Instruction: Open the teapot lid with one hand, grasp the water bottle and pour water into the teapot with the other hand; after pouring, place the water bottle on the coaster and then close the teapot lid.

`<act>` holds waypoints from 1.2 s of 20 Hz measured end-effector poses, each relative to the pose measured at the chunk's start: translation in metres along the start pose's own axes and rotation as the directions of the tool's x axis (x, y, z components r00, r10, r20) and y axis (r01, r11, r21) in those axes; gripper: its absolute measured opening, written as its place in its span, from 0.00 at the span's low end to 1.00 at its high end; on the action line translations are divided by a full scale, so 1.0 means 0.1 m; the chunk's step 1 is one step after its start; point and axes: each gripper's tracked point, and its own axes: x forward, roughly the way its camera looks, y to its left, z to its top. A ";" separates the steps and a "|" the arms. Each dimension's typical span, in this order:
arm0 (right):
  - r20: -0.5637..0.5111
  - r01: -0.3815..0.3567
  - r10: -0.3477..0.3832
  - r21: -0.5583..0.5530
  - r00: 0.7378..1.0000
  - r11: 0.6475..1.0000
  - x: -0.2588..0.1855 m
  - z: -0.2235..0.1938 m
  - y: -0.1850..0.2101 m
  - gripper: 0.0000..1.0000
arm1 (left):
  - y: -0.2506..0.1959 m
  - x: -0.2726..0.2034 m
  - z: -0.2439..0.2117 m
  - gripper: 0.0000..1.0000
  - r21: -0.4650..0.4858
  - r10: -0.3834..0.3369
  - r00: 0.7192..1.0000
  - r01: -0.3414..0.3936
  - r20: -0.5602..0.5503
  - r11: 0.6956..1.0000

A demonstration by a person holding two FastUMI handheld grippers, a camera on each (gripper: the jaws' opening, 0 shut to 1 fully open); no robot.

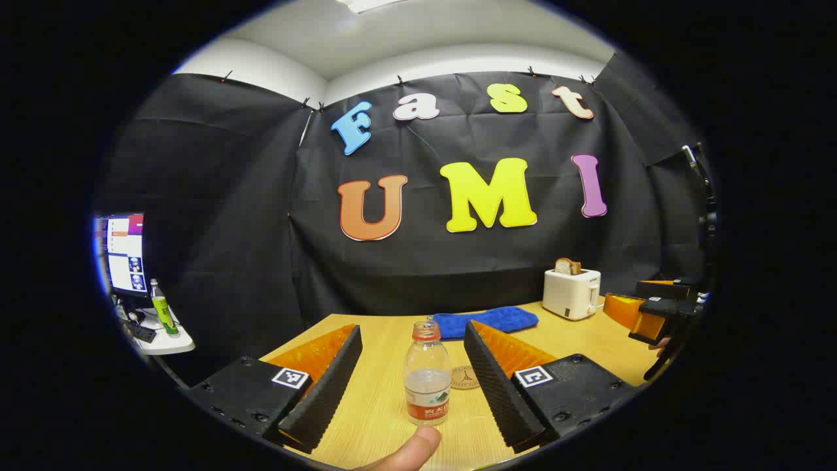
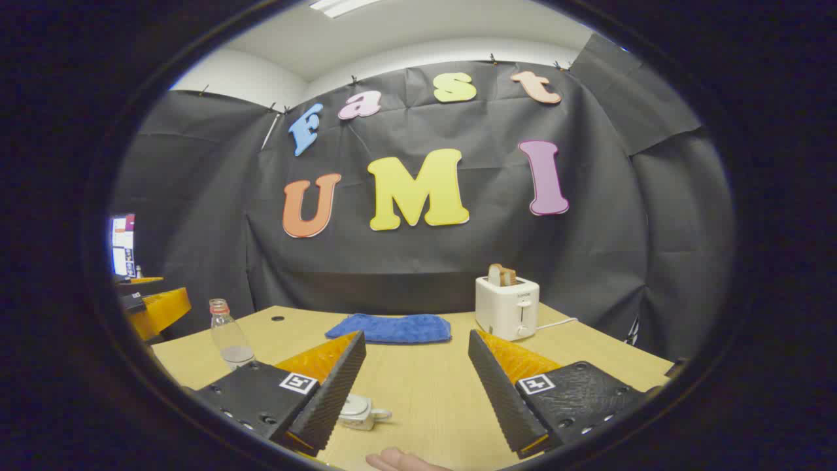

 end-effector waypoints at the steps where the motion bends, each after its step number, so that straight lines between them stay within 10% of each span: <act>1: -0.010 -0.001 0.001 -0.003 1.000 1.000 -0.02 -0.02 0.02 0.95 | 0.03 -0.03 -0.04 0.98 -0.005 0.003 1.000 -0.003 -0.011 1.000; 24: -0.074 -0.052 0.043 -0.126 0.996 0.991 0.23 -0.73 0.39 0.96 | 0.37 -0.01 -0.35 0.99 0.005 0.023 0.996 -0.023 -0.090 1.000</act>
